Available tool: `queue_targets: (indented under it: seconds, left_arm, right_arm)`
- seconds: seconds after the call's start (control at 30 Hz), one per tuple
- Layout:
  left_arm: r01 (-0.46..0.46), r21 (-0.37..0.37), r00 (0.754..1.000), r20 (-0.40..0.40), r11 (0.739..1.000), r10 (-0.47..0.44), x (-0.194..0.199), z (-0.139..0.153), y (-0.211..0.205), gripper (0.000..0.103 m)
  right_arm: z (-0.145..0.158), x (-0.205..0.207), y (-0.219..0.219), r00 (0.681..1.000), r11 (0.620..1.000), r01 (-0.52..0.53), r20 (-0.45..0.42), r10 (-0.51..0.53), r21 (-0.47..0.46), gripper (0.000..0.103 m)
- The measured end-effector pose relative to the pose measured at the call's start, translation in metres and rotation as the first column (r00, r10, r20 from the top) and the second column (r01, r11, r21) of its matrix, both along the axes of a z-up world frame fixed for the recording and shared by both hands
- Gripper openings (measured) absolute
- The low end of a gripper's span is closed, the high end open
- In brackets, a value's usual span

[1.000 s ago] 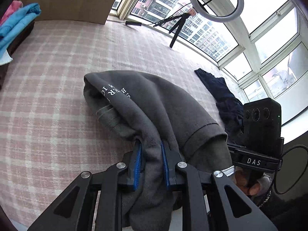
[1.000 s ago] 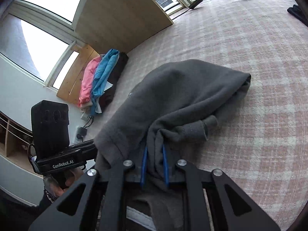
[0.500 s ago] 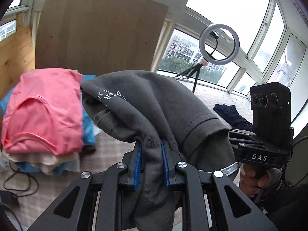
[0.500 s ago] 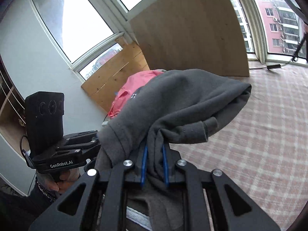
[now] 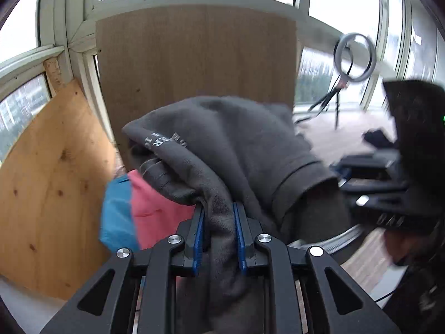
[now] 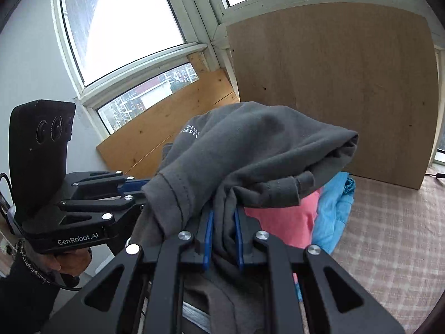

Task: Fold clothes
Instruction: 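Carry the bundle with both grippers onto the clothes stack by the wooden board, then open both grippers to release the bundle on the stack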

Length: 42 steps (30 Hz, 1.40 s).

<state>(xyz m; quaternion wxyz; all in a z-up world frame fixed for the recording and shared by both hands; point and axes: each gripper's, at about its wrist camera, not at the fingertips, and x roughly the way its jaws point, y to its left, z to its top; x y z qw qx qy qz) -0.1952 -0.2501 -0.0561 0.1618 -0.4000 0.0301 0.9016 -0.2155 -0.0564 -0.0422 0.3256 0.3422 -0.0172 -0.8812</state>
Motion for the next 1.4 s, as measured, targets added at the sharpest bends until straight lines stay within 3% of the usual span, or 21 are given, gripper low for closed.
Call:
queue_targets:
  seconds: [0.03,0.07,0.1,0.13,0.2,0.37,0.57,0.77,0.87,1.0,1.17,1.3,1.4]
  left_arm:
    - [-0.024,-0.029,0.999,0.024,0.999,0.025,-0.004,-0.012,-0.011,0.023]
    - [-0.048,-0.058,0.998,0.047,0.997,0.051,-0.007,-0.023,-0.021,0.017]
    - [-0.071,-0.088,0.995,0.070,0.994,0.077,-0.011,-0.035,-0.032,0.015]
    - [-0.093,-0.119,0.990,0.091,0.989,0.104,-0.014,-0.046,-0.042,0.017]
    - [-0.132,-0.173,0.980,0.125,0.976,0.154,-0.020,-0.066,-0.063,0.018]
    - [-0.116,-0.057,0.993,0.015,0.992,0.117,-0.004,-0.028,-0.068,0.020]
    - [-0.107,0.016,0.994,-0.002,0.994,0.107,-0.046,-0.024,-0.049,0.022]
    - [-0.092,0.085,0.996,0.008,0.992,0.092,-0.094,-0.047,-0.027,0.031]
    - [-0.073,0.057,0.996,0.054,0.996,0.070,-0.111,-0.072,-0.022,0.033]
    - [-0.060,0.063,0.998,0.040,0.996,0.057,-0.110,-0.073,-0.022,0.033]
    - [-0.099,0.062,0.994,0.058,0.993,0.095,-0.093,-0.052,-0.023,0.039]
    - [-0.092,0.035,0.995,-0.030,0.995,0.093,-0.047,-0.029,-0.017,0.049]
    - [-0.075,0.047,0.995,-0.056,0.996,0.078,-0.011,-0.031,-0.015,0.053]
  right_arm:
    - [-0.012,-0.007,-0.004,1.000,0.996,0.029,-0.001,-0.029,0.086,0.013]
    - [-0.028,-0.014,-0.004,0.996,0.976,0.085,0.005,-0.087,0.199,0.013]
    - [-0.045,-0.022,0.001,0.988,0.952,0.133,0.037,-0.149,0.276,0.019]
    - [-0.056,-0.028,0.012,0.977,0.950,0.152,0.102,-0.185,0.275,0.021]
    - [-0.057,-0.026,0.037,0.964,0.971,0.185,0.164,-0.209,0.150,0.021]
    - [-0.022,-0.019,0.048,0.978,0.967,0.199,0.033,-0.207,0.157,0.021]
    - [-0.011,-0.055,0.003,0.984,0.973,0.180,-0.024,-0.179,0.146,0.025]
    - [-0.028,-0.096,-0.040,0.981,0.967,0.192,-0.032,-0.189,0.169,0.040]
    - [-0.051,-0.110,-0.045,0.981,0.958,0.190,-0.015,-0.191,0.214,0.055]
    - [-0.071,-0.114,-0.038,0.981,0.964,0.194,-0.004,-0.196,0.180,0.062]
    - [-0.060,-0.112,-0.032,0.978,0.965,0.200,0.017,-0.206,0.168,0.063]
    - [-0.027,-0.070,-0.009,0.982,0.980,0.186,0.010,-0.187,0.063,0.063]
    - [-0.022,-0.026,-0.003,0.984,0.978,0.179,-0.017,-0.179,0.107,0.063]
